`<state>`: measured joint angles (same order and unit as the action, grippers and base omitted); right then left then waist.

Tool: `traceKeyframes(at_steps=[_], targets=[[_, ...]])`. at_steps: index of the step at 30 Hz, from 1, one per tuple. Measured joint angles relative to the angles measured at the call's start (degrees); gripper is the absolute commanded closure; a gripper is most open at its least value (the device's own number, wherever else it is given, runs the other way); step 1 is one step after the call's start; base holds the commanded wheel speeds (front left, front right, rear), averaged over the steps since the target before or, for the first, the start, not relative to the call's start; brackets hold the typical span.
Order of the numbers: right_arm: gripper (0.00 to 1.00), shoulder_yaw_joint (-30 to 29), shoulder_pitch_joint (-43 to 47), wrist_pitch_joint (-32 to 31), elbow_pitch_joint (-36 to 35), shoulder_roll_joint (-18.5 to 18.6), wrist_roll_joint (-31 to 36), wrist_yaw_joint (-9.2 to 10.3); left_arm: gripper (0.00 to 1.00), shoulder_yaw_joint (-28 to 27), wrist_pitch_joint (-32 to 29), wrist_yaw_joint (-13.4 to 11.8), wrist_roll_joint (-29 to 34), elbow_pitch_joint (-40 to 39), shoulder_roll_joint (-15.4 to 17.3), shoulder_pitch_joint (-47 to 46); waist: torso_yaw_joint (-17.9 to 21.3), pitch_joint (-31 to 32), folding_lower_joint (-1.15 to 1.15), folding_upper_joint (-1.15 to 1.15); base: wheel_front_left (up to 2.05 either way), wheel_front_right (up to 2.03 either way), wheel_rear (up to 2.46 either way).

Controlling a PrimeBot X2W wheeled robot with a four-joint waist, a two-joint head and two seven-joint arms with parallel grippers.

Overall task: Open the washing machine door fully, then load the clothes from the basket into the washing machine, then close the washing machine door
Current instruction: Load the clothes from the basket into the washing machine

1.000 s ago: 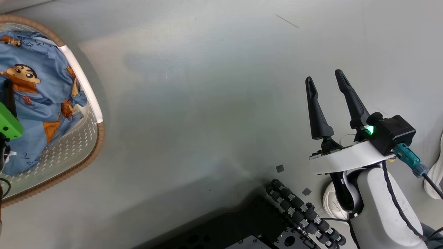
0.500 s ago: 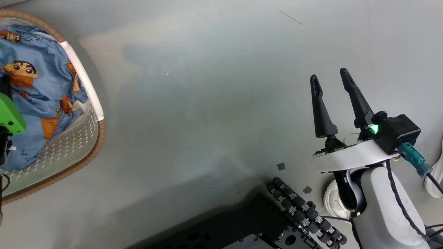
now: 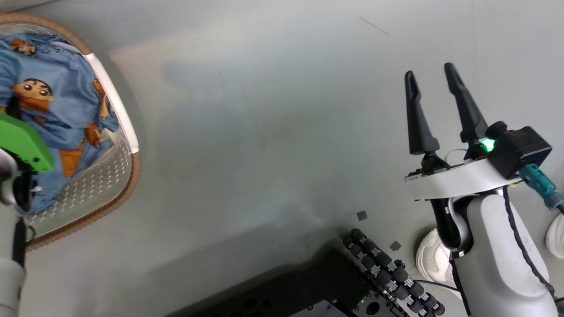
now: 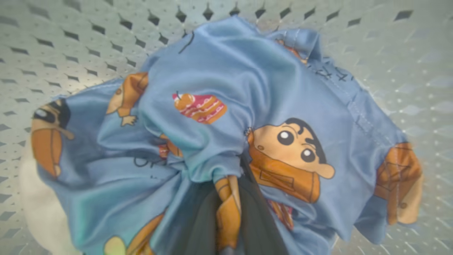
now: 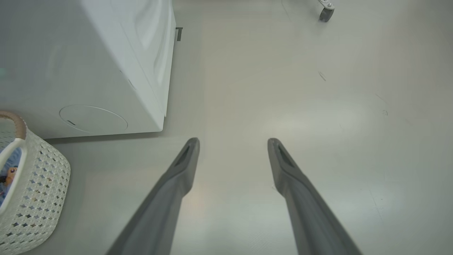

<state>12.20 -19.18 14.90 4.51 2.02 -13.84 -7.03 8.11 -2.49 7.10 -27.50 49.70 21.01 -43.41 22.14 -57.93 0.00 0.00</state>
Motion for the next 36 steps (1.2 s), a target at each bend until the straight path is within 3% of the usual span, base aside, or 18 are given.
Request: traceKeyframes(at_steps=[11,18,36], targets=[[0.0,-4.15,-2.27,0.0,0.68,0.19,1.08,0.0,1.0,1.58,10.07,0.01,-0.22,0.49,-7.67,3.3,-3.23,5.97,0.0,0.0,0.0,0.0,0.0],[0.0,-7.1,-2.35,0.0,0.98,2.19,2.11,0.0,1.0,2.71,15.4,0.01,-0.41,0.55,-11.23,5.21,-6.68,10.89,0.0,0.0,0.0,0.0,0.0],[0.0,-9.17,5.39,0.0,2.97,5.13,3.0,0.0,1.0,3.13,16.77,0.01,-0.92,-2.31,-15.95,13.65,-15.26,25.54,0.0,0.0,0.0,0.0,0.0]])
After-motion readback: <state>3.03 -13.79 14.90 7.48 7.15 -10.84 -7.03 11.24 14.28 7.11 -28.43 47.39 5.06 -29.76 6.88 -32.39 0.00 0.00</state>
